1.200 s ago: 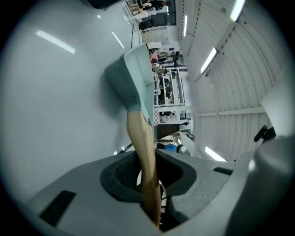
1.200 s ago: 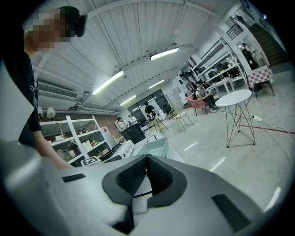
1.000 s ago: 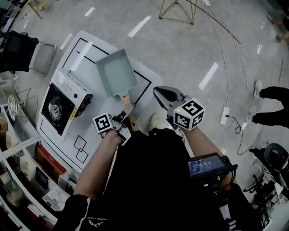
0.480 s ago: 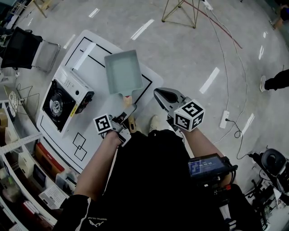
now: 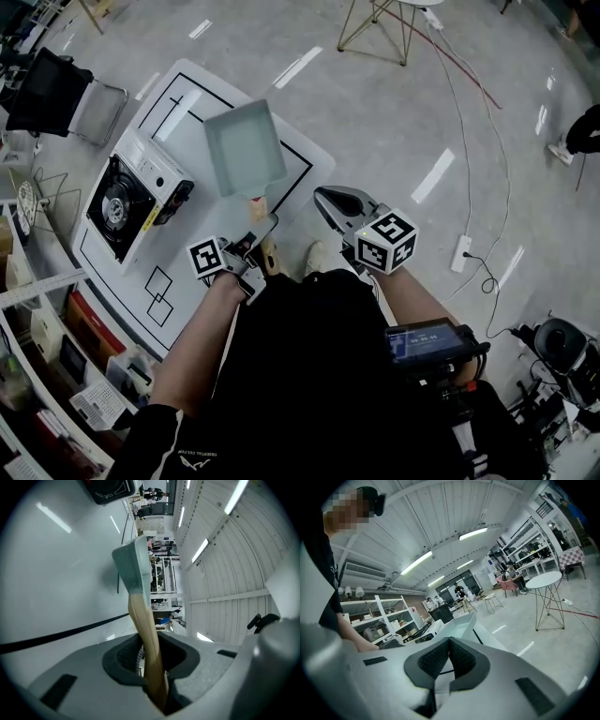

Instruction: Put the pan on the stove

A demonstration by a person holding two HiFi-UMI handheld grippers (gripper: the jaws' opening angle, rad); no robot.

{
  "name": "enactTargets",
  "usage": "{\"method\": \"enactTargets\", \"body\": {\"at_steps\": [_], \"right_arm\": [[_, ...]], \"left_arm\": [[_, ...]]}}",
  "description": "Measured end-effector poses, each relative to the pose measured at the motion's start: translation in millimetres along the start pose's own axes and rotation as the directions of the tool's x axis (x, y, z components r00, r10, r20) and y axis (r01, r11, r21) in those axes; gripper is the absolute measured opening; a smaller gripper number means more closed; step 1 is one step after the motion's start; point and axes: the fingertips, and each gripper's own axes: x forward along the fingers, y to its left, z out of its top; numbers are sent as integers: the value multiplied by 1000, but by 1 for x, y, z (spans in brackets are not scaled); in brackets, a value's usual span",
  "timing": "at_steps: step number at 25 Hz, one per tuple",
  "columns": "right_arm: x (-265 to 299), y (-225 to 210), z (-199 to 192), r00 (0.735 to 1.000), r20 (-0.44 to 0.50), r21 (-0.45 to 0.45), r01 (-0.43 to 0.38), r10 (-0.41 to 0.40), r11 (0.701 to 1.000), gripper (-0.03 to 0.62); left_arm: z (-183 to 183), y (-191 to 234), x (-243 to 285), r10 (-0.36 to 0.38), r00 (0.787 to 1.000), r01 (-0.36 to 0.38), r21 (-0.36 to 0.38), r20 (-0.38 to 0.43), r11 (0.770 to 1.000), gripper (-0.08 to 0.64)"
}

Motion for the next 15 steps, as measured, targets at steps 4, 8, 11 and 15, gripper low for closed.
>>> {"method": "enactTargets", "body": {"at_steps": [4, 8, 11, 15], "right_arm": [[-1, 10, -3, 1000, -10, -11, -24, 24, 1000, 26], [0, 19, -8, 999, -23, -19, -44, 44, 999, 26], [5, 27, -11, 998, -30, -23, -64, 63, 998, 26], [8, 36, -16, 995, -46, -27, -90, 88, 996, 26]], "left_arm": [[-1, -13, -7, -14, 1000, 13, 23, 23, 1000, 89], [-4, -24, -13, -17, 999, 16, 41, 34, 999, 91], [-1, -32, -20, -21, 998, 18, 48, 54, 999, 91], [1, -46, -26, -42, 996, 37, 69, 78, 997, 91]]}}
